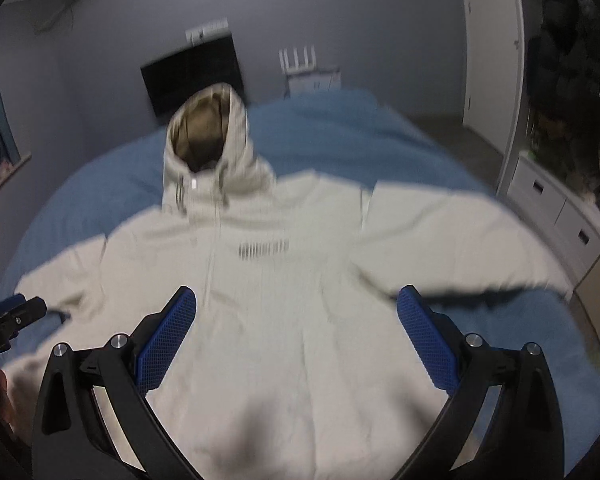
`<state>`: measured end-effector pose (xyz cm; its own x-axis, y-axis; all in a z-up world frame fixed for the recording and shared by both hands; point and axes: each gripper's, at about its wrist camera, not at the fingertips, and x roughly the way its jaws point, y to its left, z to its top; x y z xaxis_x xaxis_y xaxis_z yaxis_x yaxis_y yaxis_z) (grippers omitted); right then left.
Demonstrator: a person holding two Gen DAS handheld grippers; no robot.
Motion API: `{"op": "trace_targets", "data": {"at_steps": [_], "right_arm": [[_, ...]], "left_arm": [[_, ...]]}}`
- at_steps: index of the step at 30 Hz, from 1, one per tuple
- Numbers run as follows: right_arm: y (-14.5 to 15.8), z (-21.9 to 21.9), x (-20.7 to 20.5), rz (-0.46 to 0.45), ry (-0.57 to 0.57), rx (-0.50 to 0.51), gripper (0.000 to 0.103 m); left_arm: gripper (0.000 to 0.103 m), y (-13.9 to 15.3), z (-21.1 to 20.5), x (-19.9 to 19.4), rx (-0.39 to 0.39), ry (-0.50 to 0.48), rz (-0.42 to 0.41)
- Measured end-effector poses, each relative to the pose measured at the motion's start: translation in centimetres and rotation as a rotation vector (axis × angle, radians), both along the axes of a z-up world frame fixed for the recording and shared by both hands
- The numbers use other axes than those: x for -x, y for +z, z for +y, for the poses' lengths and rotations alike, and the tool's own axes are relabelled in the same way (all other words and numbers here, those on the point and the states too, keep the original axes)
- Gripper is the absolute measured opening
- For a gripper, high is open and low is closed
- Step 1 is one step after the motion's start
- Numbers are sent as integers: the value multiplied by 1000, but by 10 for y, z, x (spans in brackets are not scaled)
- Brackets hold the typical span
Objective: Fold large clothes
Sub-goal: 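Grasp a jacket sleeve with the right tool and fold it across the body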
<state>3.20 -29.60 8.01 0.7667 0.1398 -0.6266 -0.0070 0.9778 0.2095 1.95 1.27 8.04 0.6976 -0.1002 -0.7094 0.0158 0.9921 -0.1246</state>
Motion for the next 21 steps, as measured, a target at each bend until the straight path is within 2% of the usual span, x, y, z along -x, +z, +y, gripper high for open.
{"op": "trace_targets", "data": {"at_steps": [3, 6, 11, 15, 21], "right_arm": [[23, -12, -15, -11, -17, -4, 96], [38, -24, -34, -12, -27, 0, 96], [38, -49, -65, -2, -92, 54, 96], [11, -71, -83, 79, -137, 46, 96], [-67, -105, -99, 260, -198, -21, 96]], "left_arm": [[97, 19, -1, -7, 12, -7, -49], [97, 36, -8, -19, -34, 1, -69], [97, 41, -15, -43, -60, -16, -81], [97, 16, -13, -69, -65, 13, -9], [97, -48, -16, -89, -153, 2, 85]]}}
